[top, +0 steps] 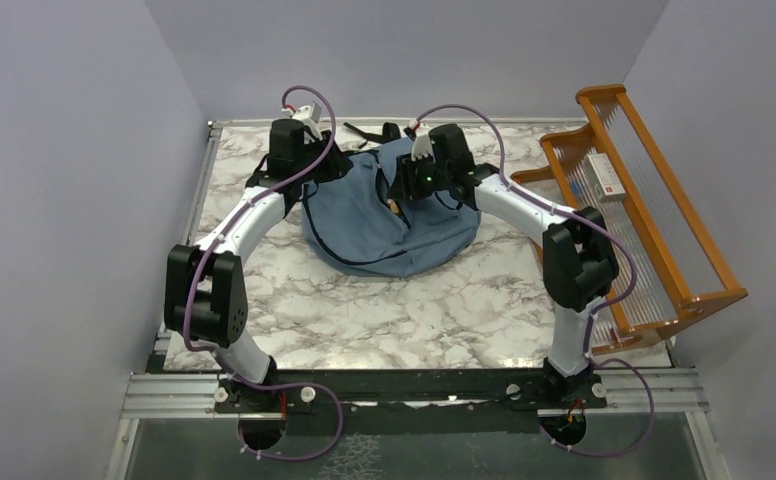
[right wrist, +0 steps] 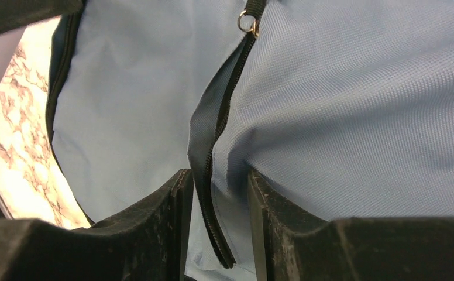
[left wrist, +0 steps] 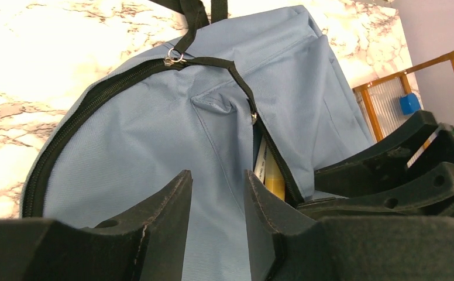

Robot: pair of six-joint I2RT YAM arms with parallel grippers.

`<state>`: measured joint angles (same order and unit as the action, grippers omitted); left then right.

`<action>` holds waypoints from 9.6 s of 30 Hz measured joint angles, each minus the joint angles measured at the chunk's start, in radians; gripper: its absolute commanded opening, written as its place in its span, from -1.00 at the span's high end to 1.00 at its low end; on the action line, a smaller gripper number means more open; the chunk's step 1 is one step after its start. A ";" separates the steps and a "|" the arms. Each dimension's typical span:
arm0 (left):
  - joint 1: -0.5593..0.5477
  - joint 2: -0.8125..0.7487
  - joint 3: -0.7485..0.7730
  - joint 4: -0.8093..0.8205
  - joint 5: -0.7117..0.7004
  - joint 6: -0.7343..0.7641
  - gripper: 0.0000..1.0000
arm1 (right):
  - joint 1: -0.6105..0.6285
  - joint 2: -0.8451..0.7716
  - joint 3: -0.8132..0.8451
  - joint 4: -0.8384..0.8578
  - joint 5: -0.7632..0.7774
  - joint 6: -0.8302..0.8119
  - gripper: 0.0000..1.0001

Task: Pack the student bag
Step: Zip the student bag at the center of the board.

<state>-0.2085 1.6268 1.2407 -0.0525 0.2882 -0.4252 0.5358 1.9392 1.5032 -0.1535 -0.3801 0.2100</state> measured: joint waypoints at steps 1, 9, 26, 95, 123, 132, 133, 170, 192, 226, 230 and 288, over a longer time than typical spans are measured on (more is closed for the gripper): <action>0.000 0.006 0.000 0.006 0.005 0.000 0.21 | 0.000 0.000 0.006 -0.008 0.006 -0.002 0.06; 0.000 0.020 -0.022 0.075 0.047 0.004 0.21 | 0.001 -0.001 0.146 -0.026 0.069 -0.004 -0.01; 0.066 0.028 -0.065 0.141 0.083 -0.026 0.21 | 0.001 0.397 0.679 -0.108 0.113 -0.036 -0.02; 0.076 0.068 -0.070 0.159 0.178 -0.066 0.24 | 0.001 0.372 0.607 -0.051 0.012 -0.058 0.84; 0.076 0.085 -0.070 0.160 0.201 -0.073 0.24 | 0.001 0.404 0.697 -0.190 0.069 -0.080 0.14; 0.076 0.085 -0.070 0.159 0.203 -0.076 0.24 | 0.001 0.500 0.768 -0.235 0.068 -0.080 0.15; 0.076 0.085 -0.070 0.159 0.203 -0.077 0.25 | 0.001 0.506 0.768 -0.240 0.068 -0.080 0.15; 0.076 0.092 -0.070 0.204 0.291 -0.112 0.24 | -0.003 0.216 0.178 0.289 -0.080 -0.077 0.84; 0.015 0.097 -0.107 0.296 0.262 -0.351 0.08 | -0.003 0.118 -0.111 0.649 -0.213 -0.130 0.87; -0.042 0.186 -0.058 0.323 0.146 -0.404 0.12 | -0.018 0.118 -0.115 0.654 -0.192 -0.113 0.87; -0.046 0.161 -0.062 0.316 0.099 -0.398 0.11 | -0.013 0.118 -0.115 0.654 -0.193 -0.113 0.87; -0.161 0.167 -0.072 0.418 0.244 -0.144 1.00 | -0.123 -0.167 -0.247 0.413 0.072 0.071 0.34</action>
<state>-0.3695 1.7935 1.1687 0.3656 0.5323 -0.5694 0.4129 1.7725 1.2560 0.2596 -0.3077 0.2810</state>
